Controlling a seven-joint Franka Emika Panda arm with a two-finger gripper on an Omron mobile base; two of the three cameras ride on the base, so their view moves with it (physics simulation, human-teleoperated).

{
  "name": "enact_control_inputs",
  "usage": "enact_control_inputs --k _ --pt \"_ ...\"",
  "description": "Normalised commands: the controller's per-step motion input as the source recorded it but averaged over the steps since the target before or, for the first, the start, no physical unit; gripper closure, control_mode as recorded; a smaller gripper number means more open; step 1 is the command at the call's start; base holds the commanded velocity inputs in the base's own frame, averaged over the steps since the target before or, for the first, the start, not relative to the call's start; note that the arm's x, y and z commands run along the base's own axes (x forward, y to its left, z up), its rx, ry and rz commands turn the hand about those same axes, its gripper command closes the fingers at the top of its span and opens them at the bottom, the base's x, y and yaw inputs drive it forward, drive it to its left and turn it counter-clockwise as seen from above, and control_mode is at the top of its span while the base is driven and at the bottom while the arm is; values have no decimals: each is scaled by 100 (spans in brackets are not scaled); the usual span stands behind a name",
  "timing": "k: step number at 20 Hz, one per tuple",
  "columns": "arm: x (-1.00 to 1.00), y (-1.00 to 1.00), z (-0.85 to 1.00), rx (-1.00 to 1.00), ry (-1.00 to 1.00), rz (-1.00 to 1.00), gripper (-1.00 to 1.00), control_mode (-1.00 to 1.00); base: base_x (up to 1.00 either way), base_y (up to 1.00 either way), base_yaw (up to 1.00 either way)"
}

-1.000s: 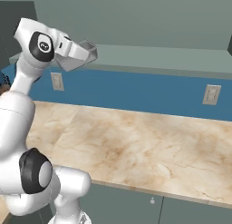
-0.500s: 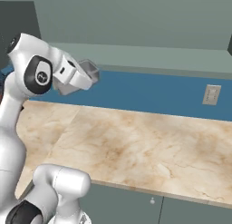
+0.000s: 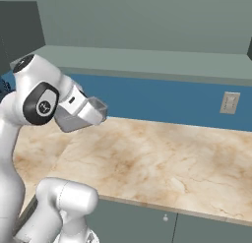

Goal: Retrieve the tupperware and aluminum foil from the cabinet and place them on the dining counter near the plate with potato and lime to prepare for storing leftovers.

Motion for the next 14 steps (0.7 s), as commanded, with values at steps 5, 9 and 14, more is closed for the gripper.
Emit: enact_control_inputs --k 5,9,14 --pt "-4 -1 -66 9 12 15 100 -100 0 0 0" --pt "-10 -7 -34 7 8 13 100 100 -9 -1 4" --pt "0 0 0 0 0 0 100 100 -81 -23 3"
